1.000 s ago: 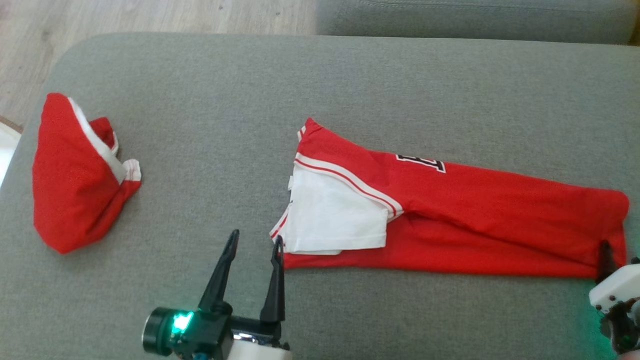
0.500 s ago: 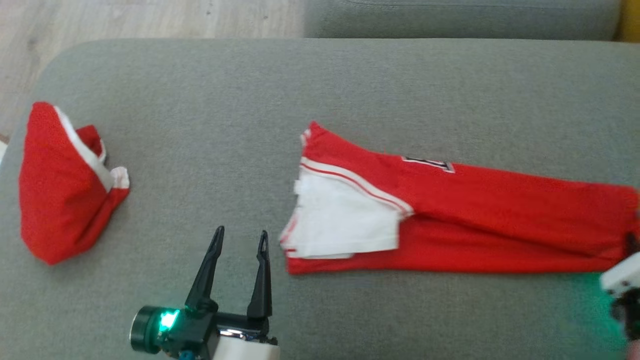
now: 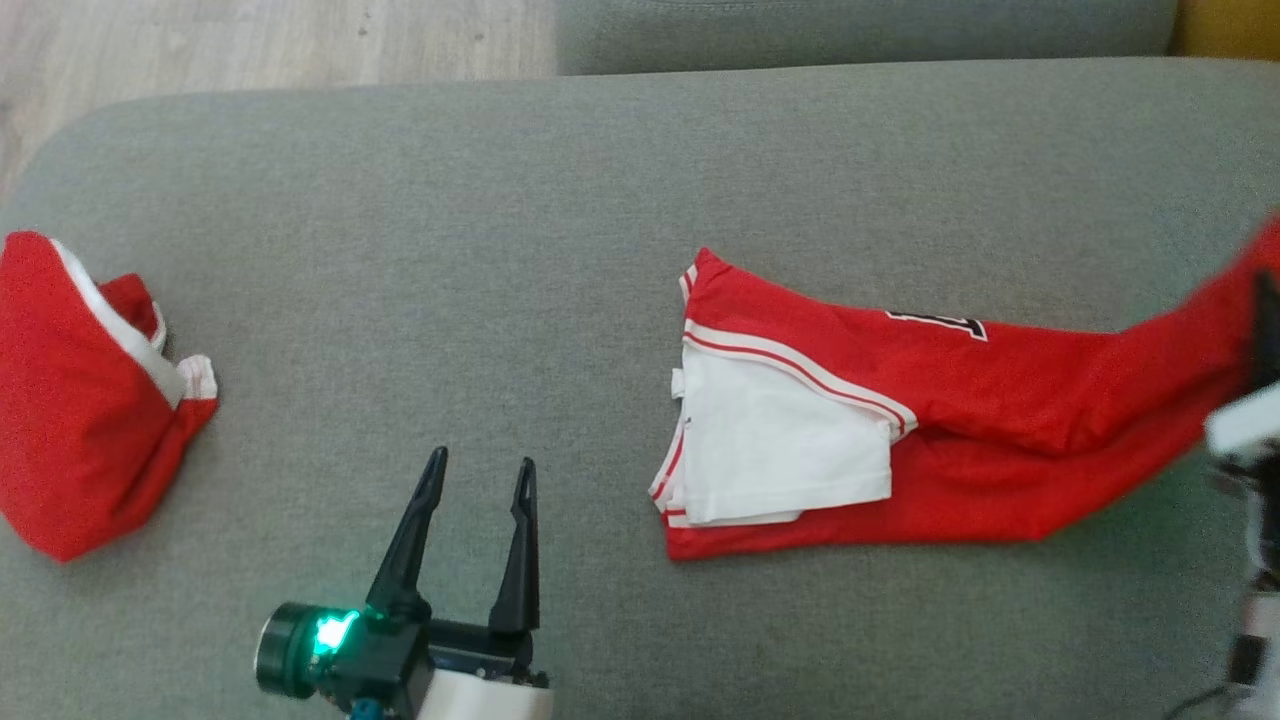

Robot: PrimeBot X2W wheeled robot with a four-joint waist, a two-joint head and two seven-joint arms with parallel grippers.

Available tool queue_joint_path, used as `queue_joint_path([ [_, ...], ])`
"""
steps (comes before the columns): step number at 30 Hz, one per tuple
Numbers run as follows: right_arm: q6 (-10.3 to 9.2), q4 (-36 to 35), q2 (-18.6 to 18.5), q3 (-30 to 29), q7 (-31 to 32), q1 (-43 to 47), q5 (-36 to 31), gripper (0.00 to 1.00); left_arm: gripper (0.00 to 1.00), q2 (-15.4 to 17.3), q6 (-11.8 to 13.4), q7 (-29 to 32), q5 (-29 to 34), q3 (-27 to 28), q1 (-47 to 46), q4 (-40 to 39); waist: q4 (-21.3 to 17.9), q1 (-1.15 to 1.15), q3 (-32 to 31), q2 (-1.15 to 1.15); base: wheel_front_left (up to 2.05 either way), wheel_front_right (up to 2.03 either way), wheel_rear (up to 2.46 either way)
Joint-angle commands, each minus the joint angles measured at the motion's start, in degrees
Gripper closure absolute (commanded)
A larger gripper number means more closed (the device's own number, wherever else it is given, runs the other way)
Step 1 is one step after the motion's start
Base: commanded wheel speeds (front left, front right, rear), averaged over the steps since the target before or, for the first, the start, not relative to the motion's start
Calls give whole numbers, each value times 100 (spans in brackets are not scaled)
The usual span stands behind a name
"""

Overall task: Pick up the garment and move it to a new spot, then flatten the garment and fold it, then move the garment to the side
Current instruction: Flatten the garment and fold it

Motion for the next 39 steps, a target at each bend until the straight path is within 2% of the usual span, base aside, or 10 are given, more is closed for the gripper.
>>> queue_joint_path([
  [1, -5, -383, -15, 337, 35, -138, 90, 100, 0, -38, -30, -54, 70, 199, -110, -126, 37, 0, -23, 0, 0, 0, 0],
  [7, -5, -861, 103, 1895, 99, 179, 551, 100, 0, -123, -129, -54, 126, 212, -109, -46, 245, 0, -64, 0, 0, 0, 0],
  [13, -5, -393, 106, 3239, -157, 194, 912, 100, 0, -220, -227, -54, 173, 250, -128, 0, 482, 0, -23, 0, 0, 0, 0],
  [21, -5, 391, 107, 4445, -422, -96, 1235, 100, 0, -330, -382, -55, 244, 272, -182, 126, 651, 0, 32, 0, 0, 0, 0],
  [22, -5, 455, 107, 4548, -436, -117, 1276, 78, 0, -340, -394, -55, 252, 282, -189, 139, 655, 0, 29, 0, 0, 0, 0],
  [23, -5, 504, 108, 4635, -454, -136, 1307, 16, 0, -349, -402, -55, 258, 297, -194, 151, 654, 0, 24, 0, 0, 0, 0],
  [24, -5, 536, 108, 4696, -484, -148, 1333, 0, 0, -356, -407, -55, 266, 313, -194, 158, 648, 0, 15, 0, 0, 0, 0],
  [29, -5, 408, 108, 4645, -943, -149, 1182, 0, 0, -355, -437, -55, 299, 402, -142, 202, 492, 0, -116, 0, 0, 0, 0],
  [34, -5, 81, 29, 4379, -1588, 44, 554, 0, 0, -355, -407, -55, 216, 564, -56, 221, 276, 0, -305, 0, 0, 0, 0],
  [39, -5, -137, -527, 4051, -2851, 562, 369, 0, 0, -398, -261, -55, 82, 933, 103, 108, -27, 0, -626, 0, 0, 0, 0],
])
